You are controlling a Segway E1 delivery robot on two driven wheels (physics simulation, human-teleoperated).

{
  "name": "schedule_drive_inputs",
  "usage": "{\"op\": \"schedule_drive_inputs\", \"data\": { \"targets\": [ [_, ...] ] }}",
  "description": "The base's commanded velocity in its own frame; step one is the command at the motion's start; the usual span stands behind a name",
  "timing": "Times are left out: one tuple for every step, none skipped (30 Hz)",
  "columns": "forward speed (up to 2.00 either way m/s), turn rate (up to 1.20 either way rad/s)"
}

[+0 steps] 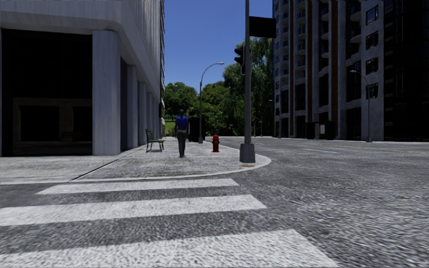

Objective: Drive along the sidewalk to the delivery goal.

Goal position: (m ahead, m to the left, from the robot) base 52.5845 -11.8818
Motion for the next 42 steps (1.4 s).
{"op": "schedule_drive_inputs", "data": {
  "targets": [
    [2.0, 0.0],
    [2.0, 0.0],
    [2.0, 0.0],
    [2.0, 0.0],
    [2.0, 0.0],
    [2.0, 0.0],
    [2.0, 0.0],
    [2.0, 0.0],
    [2.0, 0.0],
    [2.0, 0.0],
    [2.0, 0.0],
    [2.0, 0.0],
    [2.0, 0.0],
    [2.0, 0.0],
    [2.0, 0.0],
    [2.0, 0.0],
    [2.0, 0.0],
    [2.0, 0.0],
    [2.0, 0.0],
    [2.0, 0.13],
    [2.0, 0.13],
    [2.0, 0.4],
    [2.0, 0.54],
    [2.0, 0.59],
    [2.0, 0.59],
    [2.0, 0.61],
    [2.0, 0.61],
    [2.0, 0.61],
    [2.0, 0.61],
    [2.0, 0.61],
    [2.0, 0.61],
    [2.0, 0.61],
    [2.0, 0.61],
    [2.0, 0.51],
    [2.0, 0.28],
    [2.0, 0.28],
    [2.0, 0.0],
    [2.0, 0.0],
    [2.0, 0.0],
    [2.0, 0.0],
    [2.0, 0.0],
    [2.0, 0.0]
  ]
}}
